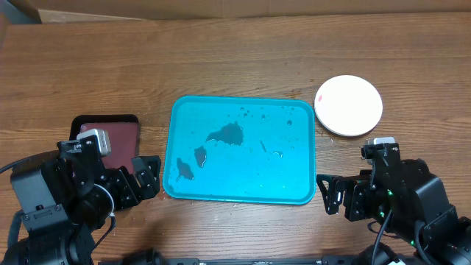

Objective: Clean dirty plates on tray and stack at the side

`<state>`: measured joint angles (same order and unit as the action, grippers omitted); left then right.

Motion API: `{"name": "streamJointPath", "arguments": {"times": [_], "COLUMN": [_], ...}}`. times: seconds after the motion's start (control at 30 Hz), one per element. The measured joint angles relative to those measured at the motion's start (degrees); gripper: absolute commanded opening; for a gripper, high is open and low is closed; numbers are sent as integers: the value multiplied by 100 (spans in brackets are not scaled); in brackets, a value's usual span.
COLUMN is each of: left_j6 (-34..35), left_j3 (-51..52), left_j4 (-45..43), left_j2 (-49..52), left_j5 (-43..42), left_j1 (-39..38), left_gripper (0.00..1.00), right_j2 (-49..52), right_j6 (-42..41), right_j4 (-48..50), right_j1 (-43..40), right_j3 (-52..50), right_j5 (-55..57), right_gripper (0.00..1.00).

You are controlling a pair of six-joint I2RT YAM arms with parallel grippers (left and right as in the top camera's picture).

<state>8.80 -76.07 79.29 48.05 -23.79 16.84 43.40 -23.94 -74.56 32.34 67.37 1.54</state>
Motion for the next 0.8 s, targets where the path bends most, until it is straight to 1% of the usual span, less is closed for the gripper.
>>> {"name": "streamJointPath", "arguments": {"times": [0.1,0.23,0.37,0.47,0.6,0.7,0.73,0.8], "left_j6": [0,0,0,0,-2,0,-2,0], "left_j3": [0,0,11,20,26,26,26,26], "left_j4": [0,0,0,-2,0,0,0,0], "left_j2": [0,0,0,0,0,0,0,0], "left_j5": [0,0,0,2,2,2,2,2], "left_j1": [0,0,0,0,0,0,0,0], "left_gripper": [100,99,100,100,100,100,100,100], "right_j2": [-13,-330,-1115,-1847,-2712,-3303,-3375,-3687], "right_j6": [0,4,240,588,859,955,960,1003], "right_j4": [59,743,1722,2647,3499,3993,4070,4592], "right_j1": [-57,-616,-1403,-2026,-2763,-3152,-3185,-3270], "right_j3": [-35,-520,-1585,-2507,-3484,-4159,-4249,-4673], "right_j5": [15,-26,-310,-697,-1139,-1340,-1364,-1467], "right_gripper": [100,100,100,100,100,100,100,100]}}
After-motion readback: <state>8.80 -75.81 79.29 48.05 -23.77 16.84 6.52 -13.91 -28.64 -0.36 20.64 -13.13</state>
